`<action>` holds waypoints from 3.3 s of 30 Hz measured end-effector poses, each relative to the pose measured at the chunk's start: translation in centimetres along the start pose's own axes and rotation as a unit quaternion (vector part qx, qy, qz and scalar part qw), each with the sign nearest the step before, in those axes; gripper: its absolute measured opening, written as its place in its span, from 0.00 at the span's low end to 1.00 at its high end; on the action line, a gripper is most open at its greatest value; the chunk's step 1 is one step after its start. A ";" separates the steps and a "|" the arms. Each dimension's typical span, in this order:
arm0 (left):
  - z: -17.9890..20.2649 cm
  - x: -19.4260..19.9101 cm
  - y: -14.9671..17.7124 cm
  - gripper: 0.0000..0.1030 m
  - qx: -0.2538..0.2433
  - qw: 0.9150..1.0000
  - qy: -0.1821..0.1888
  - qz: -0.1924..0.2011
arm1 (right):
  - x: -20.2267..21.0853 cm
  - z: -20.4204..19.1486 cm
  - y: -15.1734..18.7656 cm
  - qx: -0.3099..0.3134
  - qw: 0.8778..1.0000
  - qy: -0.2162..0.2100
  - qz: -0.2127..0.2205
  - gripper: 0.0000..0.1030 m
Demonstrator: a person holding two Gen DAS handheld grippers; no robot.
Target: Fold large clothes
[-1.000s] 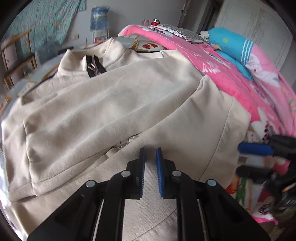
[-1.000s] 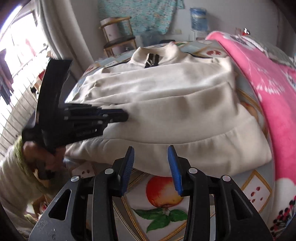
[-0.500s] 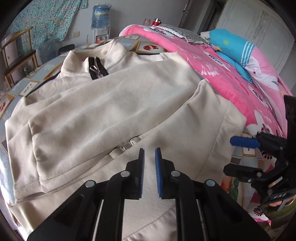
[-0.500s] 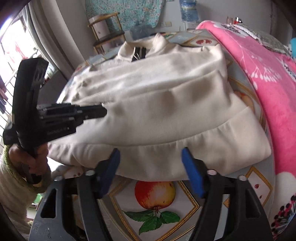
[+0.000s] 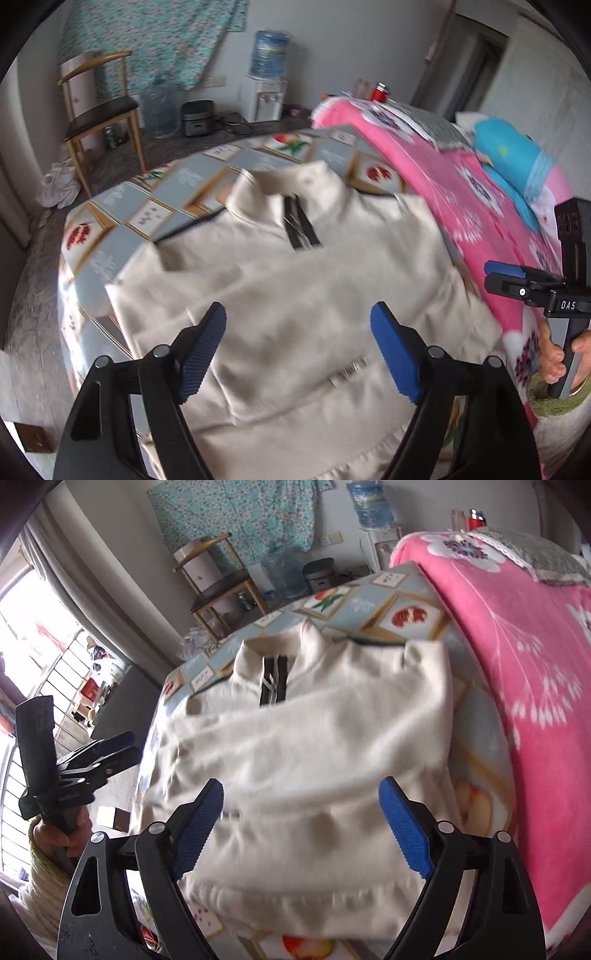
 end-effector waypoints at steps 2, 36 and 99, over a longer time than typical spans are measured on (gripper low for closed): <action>-1.3 -0.6 -2.2 0.77 0.022 1.000 0.001 0.001 | -1.3 -0.3 -2.8 0.012 1.000 0.001 -0.004 0.83; -5.6 -16.8 -11.4 0.32 -0.064 0.980 -0.141 -0.126 | -17.2 -0.7 -14.2 0.114 0.972 0.108 -0.176 0.44; -1.7 -14.3 -2.2 0.61 -0.244 0.959 -0.055 -0.131 | -16.7 -4.2 -8.8 0.124 0.982 0.054 -0.130 0.53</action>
Point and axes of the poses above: each gripper's, at about its wrist camera, not at the fingertips, and x roughly against the way its jaws point, z to its right, y to its underside, the point moved 4 cm from there along -x, roughly the way its jaws point, and after that the axes turned 4 degrees about y, right-handed, at the moved point
